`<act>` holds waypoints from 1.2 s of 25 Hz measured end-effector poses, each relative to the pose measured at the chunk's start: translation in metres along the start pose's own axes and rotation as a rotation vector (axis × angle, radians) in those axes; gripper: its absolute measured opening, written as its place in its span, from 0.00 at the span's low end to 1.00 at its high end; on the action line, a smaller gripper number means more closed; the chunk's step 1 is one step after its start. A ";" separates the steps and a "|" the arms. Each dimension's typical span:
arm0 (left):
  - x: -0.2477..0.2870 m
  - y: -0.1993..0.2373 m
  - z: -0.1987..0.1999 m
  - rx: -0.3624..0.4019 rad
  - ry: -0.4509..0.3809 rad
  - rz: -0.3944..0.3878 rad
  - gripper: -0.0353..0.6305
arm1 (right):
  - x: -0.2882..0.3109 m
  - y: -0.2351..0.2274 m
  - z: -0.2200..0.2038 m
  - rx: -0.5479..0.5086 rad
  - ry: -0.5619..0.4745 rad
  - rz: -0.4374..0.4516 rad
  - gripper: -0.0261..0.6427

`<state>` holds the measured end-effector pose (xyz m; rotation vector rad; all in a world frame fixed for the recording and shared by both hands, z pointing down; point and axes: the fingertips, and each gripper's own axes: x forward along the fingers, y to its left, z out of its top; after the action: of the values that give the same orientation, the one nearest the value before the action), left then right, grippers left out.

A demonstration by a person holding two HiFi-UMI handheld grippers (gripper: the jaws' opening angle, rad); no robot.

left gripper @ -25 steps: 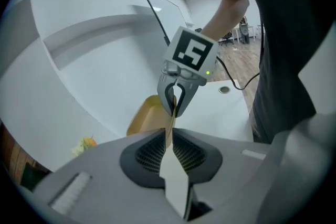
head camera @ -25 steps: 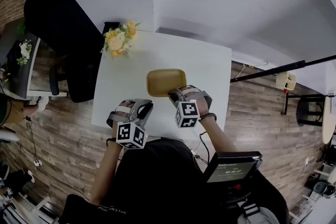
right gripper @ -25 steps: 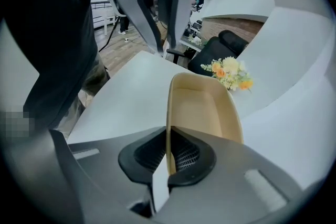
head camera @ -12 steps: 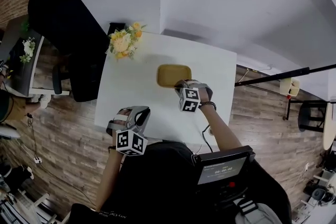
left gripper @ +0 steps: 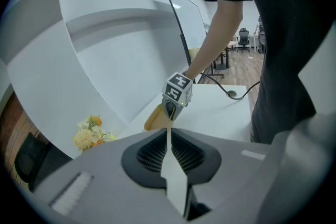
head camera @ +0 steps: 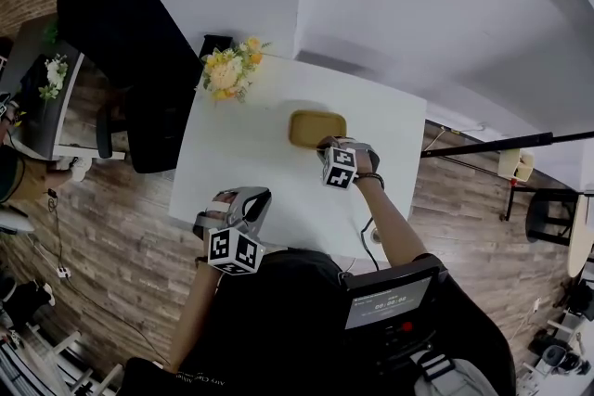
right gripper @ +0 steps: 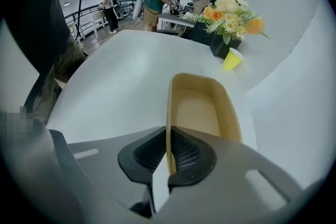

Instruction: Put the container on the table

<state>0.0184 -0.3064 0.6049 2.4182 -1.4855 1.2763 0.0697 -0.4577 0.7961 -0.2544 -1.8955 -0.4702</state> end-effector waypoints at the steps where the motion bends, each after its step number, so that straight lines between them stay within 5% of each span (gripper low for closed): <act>1: 0.001 0.000 0.000 -0.001 0.000 -0.001 0.09 | 0.002 0.000 -0.001 0.004 -0.001 0.003 0.08; 9: 0.006 0.006 0.001 -0.057 -0.013 0.001 0.09 | 0.011 0.009 -0.003 0.029 0.006 0.034 0.10; 15: 0.007 0.011 0.005 -0.114 -0.055 -0.007 0.09 | 0.005 0.020 0.005 0.069 -0.020 0.052 0.21; 22: 0.007 0.023 0.015 -0.195 -0.143 -0.034 0.08 | -0.043 0.014 0.040 0.161 -0.150 -0.055 0.23; 30: 0.017 0.036 0.036 -0.157 -0.232 -0.084 0.08 | -0.124 0.014 0.091 0.267 -0.324 -0.193 0.17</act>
<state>0.0169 -0.3530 0.5788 2.5627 -1.4528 0.8525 0.0434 -0.3999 0.6559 0.0327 -2.2869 -0.3112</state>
